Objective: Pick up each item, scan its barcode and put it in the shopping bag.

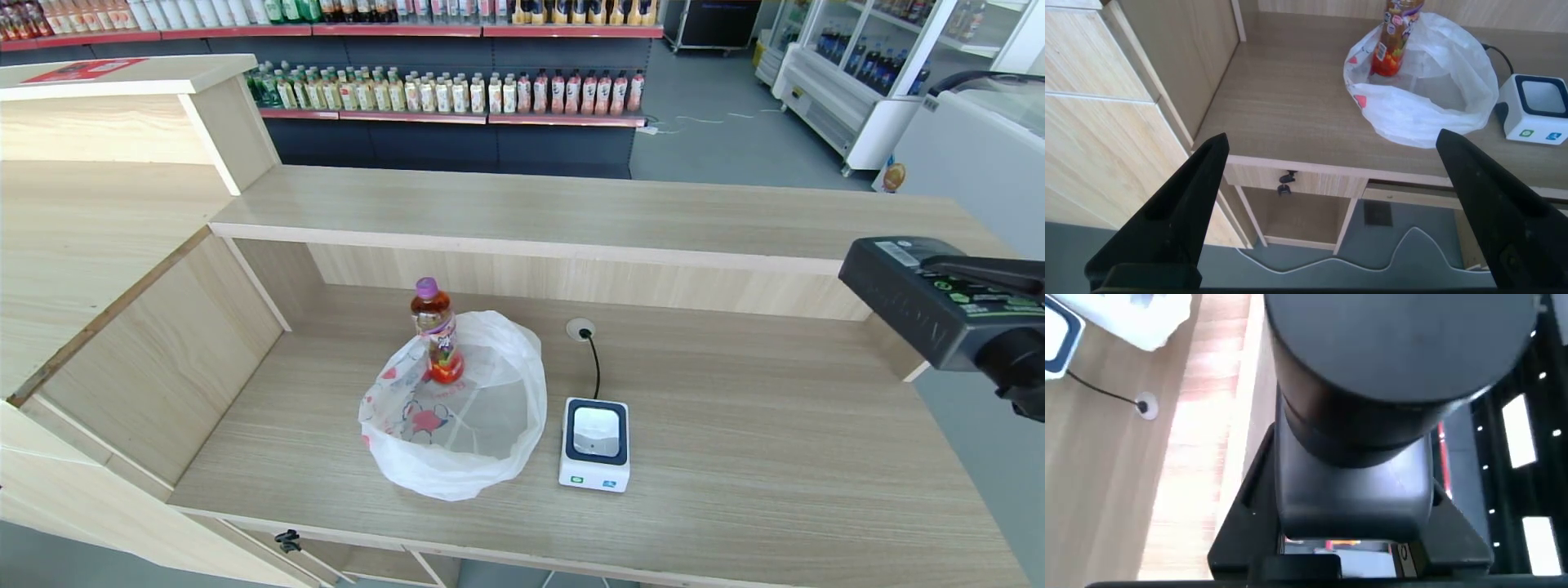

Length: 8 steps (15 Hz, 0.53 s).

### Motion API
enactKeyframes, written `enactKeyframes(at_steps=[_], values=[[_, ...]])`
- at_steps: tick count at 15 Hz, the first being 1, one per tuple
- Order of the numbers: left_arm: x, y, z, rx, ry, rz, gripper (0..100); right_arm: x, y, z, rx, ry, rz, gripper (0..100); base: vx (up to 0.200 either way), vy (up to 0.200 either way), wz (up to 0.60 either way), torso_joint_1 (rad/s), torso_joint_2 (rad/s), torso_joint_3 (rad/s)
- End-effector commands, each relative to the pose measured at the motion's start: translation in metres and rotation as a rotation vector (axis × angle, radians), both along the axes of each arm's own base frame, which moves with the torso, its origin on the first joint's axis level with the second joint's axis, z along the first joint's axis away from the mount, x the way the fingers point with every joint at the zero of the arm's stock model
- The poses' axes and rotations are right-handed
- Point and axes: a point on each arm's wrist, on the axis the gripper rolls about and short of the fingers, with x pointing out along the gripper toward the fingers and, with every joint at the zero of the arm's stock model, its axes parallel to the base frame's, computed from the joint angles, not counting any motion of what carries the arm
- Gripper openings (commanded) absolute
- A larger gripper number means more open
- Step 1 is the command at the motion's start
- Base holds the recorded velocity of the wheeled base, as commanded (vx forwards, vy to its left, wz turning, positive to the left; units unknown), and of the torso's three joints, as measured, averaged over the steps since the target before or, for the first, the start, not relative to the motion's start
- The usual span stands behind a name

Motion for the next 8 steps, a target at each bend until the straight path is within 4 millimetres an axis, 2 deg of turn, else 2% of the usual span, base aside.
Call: enactKeyframes(at_steps=[1,4,6,8], values=[[0.000,0.000,0.000,0.000,0.001,0.000,100,-0.035,0.012,0.024,-0.088,-0.269,0.028,0,0.000,0.000,0.00,0.000,0.00,0.000],[0.000,0.000,0.000,0.000,0.001,0.000,100,-0.065,0.020,0.039,-0.215,-0.628,0.025,0,0.000,0.000,0.00,0.000,0.00,0.000],[0.000,0.000,0.000,0.000,0.000,0.000,100,-0.078,0.025,0.041,-0.258,-0.751,0.046,0,0.000,0.000,0.00,0.000,0.00,0.000],[0.000,0.000,0.000,0.000,0.000,0.000,100,-0.079,0.028,0.041,-0.293,-0.833,0.049,0,0.000,0.000,0.00,0.000,0.00,0.000]])
